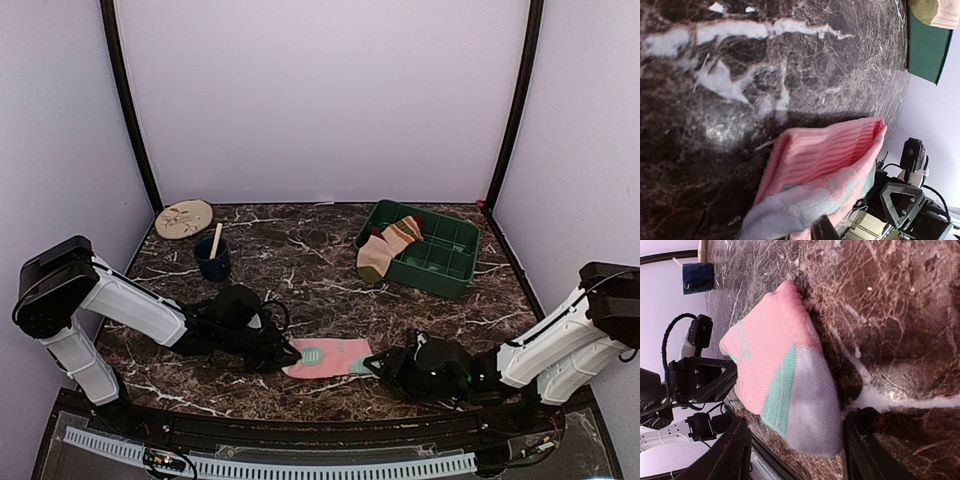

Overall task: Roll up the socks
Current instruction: Pass from the left arm to the right

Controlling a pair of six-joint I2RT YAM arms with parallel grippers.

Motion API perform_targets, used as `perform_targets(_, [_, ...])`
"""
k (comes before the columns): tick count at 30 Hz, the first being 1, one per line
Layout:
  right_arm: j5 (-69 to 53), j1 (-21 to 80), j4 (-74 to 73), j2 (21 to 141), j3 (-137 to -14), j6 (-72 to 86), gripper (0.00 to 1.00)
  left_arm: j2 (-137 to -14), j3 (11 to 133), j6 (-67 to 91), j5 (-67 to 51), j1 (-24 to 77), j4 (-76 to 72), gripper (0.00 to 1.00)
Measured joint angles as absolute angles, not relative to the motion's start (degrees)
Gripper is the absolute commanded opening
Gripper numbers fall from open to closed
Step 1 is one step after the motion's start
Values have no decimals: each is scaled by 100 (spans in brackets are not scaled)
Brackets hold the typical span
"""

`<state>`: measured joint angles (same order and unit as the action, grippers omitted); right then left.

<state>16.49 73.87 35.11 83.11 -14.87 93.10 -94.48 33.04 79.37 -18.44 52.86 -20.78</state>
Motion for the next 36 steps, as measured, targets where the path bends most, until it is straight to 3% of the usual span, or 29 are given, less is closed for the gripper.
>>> perform_targets(10, [1695,7395,4731,8777,-1168,9631,53,-9509,3339,7935,-1933,5269,-2115,18])
perform_targets(19, [1944,7432,4925,8892,-1100,9856,46,-9531,3277,7931,-2016,5227,-2239,19])
perform_targets(31, [2064,7413,5137,9212,-1100,9926,18,-9605,3192,7929,-2196,5157,-2502,19])
perform_targets(36, [2060,7378,4904,9168,-1146,9771,12,-9627,3159,7929,-2248,5129,-2593,19])
